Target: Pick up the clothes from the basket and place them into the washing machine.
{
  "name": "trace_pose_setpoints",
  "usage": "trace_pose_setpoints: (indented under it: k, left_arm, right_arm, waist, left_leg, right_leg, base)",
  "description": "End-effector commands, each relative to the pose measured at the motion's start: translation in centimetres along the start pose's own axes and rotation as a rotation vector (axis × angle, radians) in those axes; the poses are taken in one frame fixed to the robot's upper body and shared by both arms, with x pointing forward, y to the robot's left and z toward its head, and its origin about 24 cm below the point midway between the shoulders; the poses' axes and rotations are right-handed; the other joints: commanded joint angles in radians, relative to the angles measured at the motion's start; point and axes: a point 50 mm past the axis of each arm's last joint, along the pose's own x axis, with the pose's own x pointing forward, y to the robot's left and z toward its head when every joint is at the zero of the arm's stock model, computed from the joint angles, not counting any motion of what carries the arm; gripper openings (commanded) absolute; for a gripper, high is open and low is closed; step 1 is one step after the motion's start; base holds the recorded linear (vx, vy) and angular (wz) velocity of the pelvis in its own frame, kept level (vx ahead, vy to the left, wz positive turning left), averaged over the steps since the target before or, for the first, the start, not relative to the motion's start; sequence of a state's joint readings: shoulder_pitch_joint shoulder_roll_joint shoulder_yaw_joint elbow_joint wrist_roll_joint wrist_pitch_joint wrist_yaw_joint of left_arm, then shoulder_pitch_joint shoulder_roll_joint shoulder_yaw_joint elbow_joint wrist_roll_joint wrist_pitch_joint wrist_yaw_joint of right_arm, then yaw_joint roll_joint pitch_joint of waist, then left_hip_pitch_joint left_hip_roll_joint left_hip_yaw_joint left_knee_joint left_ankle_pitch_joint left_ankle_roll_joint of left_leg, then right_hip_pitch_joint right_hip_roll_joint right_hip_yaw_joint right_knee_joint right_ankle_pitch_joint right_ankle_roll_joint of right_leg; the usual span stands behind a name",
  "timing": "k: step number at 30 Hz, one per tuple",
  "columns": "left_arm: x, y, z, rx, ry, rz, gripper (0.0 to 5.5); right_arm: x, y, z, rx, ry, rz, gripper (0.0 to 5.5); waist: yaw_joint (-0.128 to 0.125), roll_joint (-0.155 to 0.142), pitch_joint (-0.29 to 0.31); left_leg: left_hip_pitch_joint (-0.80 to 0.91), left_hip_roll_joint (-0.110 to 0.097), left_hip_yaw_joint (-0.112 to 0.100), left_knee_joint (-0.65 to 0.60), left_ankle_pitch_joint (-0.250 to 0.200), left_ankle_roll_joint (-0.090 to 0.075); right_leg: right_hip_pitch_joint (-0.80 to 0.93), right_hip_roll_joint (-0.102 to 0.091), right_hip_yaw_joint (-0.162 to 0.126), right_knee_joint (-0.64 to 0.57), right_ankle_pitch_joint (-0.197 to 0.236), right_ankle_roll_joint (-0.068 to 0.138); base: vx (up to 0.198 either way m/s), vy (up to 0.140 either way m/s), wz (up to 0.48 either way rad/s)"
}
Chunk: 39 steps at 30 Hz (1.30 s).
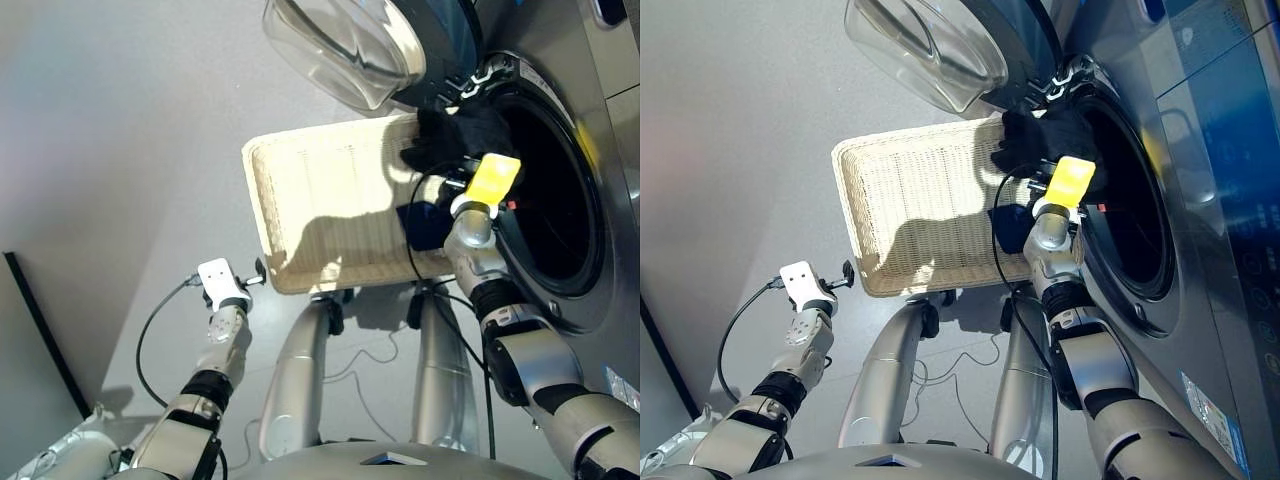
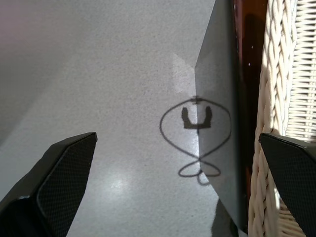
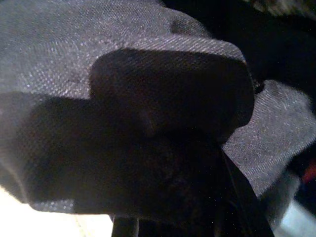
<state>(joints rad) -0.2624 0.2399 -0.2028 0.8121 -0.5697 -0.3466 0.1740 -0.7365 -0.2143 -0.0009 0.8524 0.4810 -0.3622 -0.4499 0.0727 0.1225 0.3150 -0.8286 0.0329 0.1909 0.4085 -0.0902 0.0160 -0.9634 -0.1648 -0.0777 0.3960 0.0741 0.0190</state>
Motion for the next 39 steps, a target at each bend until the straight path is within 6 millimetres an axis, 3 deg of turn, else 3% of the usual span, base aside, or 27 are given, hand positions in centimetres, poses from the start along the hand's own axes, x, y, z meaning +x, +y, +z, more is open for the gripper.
trace_pose_setpoints:
  k: [1, 5, 8, 12, 17, 20, 21, 22, 23, 25, 28, 32, 33, 34, 35, 39]
  left_arm:
    - [-1.0, 1.4, -0.9, 0.02, -0.005, 0.054, 5.5]
    - [-1.2, 1.1, -1.3, 0.02, 0.012, 0.035, 5.5]
    - [-1.2, 1.0, -1.2, 0.016, 0.012, 0.02, 5.5]
    - [-1.5, 0.7, -1.6, 0.014, 0.025, -0.004, 5.5]
    - [-1.7, 0.7, -1.9, 0.028, 0.04, -0.022, 5.5]
    - [-1.7, 1.3, -1.6, 0.029, 0.025, -0.01, 5.5]
    - [-1.8, 1.8, -1.5, 0.026, 0.019, 0.001, 5.5]
    - [-1.7, 1.6, -1.4, 0.021, 0.016, -0.003, 5.5]
    - [-1.8, 2.2, -1.1, 0.03, 0.002, 0.008, 5.5]
    - [-1.8, 2.4, -0.9, 0.016, -0.009, 0.025, 5.5]
    - [-1.7, 2.2, -0.7, 0.008, -0.014, 0.031, 5.5]
    - [-1.8, 2.1, -0.7, 0.022, -0.017, 0.033, 5.5]
    - [-1.8, 2.2, -0.8, 0.021, -0.016, 0.038, 5.5]
    - [-1.8, 2.2, -0.8, 0.023, -0.018, 0.039, 5.5]
    - [-1.8, 2.2, -0.7, 0.02, -0.022, 0.04, 5.5]
    - [-1.7, 2.4, -0.4, 0.014, -0.029, 0.032, 5.5]
  right_arm:
    - [0.7, -0.5, 2.1, 0.307, -0.075, -0.098, 0.0]
    - [1.4, -0.6, 2.9, 0.607, -0.067, -0.205, 0.0]
    - [2.5, -0.3, 5.5, 0.712, -0.125, -0.239, 0.0]
    - [4.0, -0.3, 11.0, 0.843, -0.263, -0.259, 0.0]
    - [5.3, -1.9, 17.2, 0.886, -0.416, -0.317, 0.0]
    - [5.6, -3.9, 21.5, 0.812, -0.541, -0.33, 0.0]
    - [5.4, -4.5, 23.7, 0.794, -0.609, -0.326, 0.0]
    - [5.4, -4.4, 24.1, 0.791, -0.614, -0.327, 0.0]
    - [5.0, -5.5, 27.1, 0.746, -0.712, -0.334, 0.0]
    - [3.9, -5.9, 30.4, 0.75, -0.827, -0.306, 0.0]
    - [2.7, -6.3, 32.0, 0.798, -0.925, -0.302, 0.0]
    - [3.1, -6.2, 30.2, 0.779, -0.881, -0.356, 0.0]
    - [3.5, -6.2, 29.4, 0.762, -0.851, -0.371, 0.35]
    - [3.9, -5.9, 28.7, 0.752, -0.816, -0.371, 3.52]
    - [4.3, -5.7, 27.9, 0.734, -0.776, -0.363, 5.5]
    - [6.8, -4.3, 23.0, 0.544, -0.527, -0.249, 5.5]
  waist:
    - [-0.006, 0.059, -0.047]
    - [-0.002, 0.079, -0.053]
    - [0.007, 0.099, -0.048]
    - [0.022, 0.132, -0.036]
    - [0.036, 0.157, -0.037]
    - [0.038, 0.159, -0.041]
    - [0.041, 0.157, -0.044]
    - [0.044, 0.16, -0.046]
    - [0.045, 0.153, -0.044]
    - [0.045, 0.146, -0.046]
    - [0.036, 0.14, -0.048]
    - [0.03, 0.134, -0.056]
    - [0.03, 0.132, -0.059]
    - [0.031, 0.13, -0.063]
    - [0.033, 0.127, -0.066]
    - [0.034, 0.107, -0.07]
  left_leg:
    - [-0.033, 0.004, -0.061, -0.067, 0.049, -0.025]
    - [-0.057, 0.005, -0.064, -0.037, 0.036, -0.023]
    - [-0.083, 0.004, -0.063, -0.014, 0.029, -0.023]
    - [-0.115, 0.0, -0.057, 0.011, 0.021, -0.017]
    - [-0.18, 0.007, -0.049, 0.099, -0.007, -0.011]
    - [-0.229, 0.005, -0.05, 0.181, -0.037, -0.009]
    - [-0.247, 0.006, -0.052, 0.206, -0.048, -0.009]
    - [-0.258, 0.007, -0.051, 0.218, -0.054, -0.009]
    - [-0.283, 0.011, -0.054, 0.257, -0.06, -0.008]
    - [-0.317, 0.016, -0.054, 0.291, -0.074, -0.004]
    - [-0.343, 0.019, -0.062, 0.312, -0.079, -0.006]
    - [-0.344, 0.019, -0.063, 0.298, -0.079, -0.006]
    - [-0.343, 0.02, -0.063, 0.293, -0.079, -0.005]
    - [-0.342, 0.021, -0.062, 0.289, -0.078, -0.004]
    - [-0.341, 0.022, -0.062, 0.285, -0.076, -0.004]
    - [-0.334, 0.033, -0.061, 0.266, -0.07, -0.009]
  right_leg:
    - [0.035, -0.018, -0.01, -0.012, -0.05, 0.052]
    - [0.015, -0.018, 0.001, 0.02, -0.069, 0.045]
    - [-0.019, -0.018, 0.017, 0.057, -0.086, 0.041]
    - [-0.076, -0.024, 0.041, 0.103, -0.103, 0.039]
    - [-0.159, -0.019, 0.072, 0.198, -0.137, 0.028]
    - [-0.214, -0.01, 0.085, 0.287, -0.171, 0.017]
    - [-0.234, -0.007, 0.086, 0.316, -0.181, 0.015]
    - [-0.246, -0.007, 0.088, 0.327, -0.187, 0.015]
    - [-0.273, -0.001, 0.087, 0.369, -0.194, 0.011]
    - [-0.312, 0.007, 0.091, 0.403, -0.206, 0.007]
    - [-0.337, 0.008, 0.089, 0.431, -0.218, 0.003]
    - [-0.333, 0.01, 0.08, 0.419, -0.219, 0.0]
    - [-0.33, 0.011, 0.077, 0.413, -0.216, 0.0]
    - [-0.328, 0.012, 0.075, 0.407, -0.213, -0.001]
    - [-0.327, 0.012, 0.073, 0.402, -0.211, -0.001]
    - [-0.311, 0.01, 0.061, 0.376, -0.195, -0.003]
  base:
    - [0.0, 0.0, 0.0]
    - [0.0, 0.0, 0.0]
    - [0.0, 0.0, 0.0]
    - [0.0, 0.0, 0.0]
    - [0.0, 0.0, 0.0]
    - [0.0, 0.0, 0.0]
    - [0.0, 0.0, 0.0]
    - [0.0, 0.0, 0.0]
    - [0.0, 0.0, 0.0]
    - [-0.022, -0.055, 0.008]
    - [-0.006, -0.045, -0.037]
    - [0.0, 0.0, 0.0]
    - [0.0, 0.0, 0.0]
    - [0.0, 0.0, 0.0]
    - [0.0, 0.0, 0.0]
    - [0.0, 0.0, 0.0]
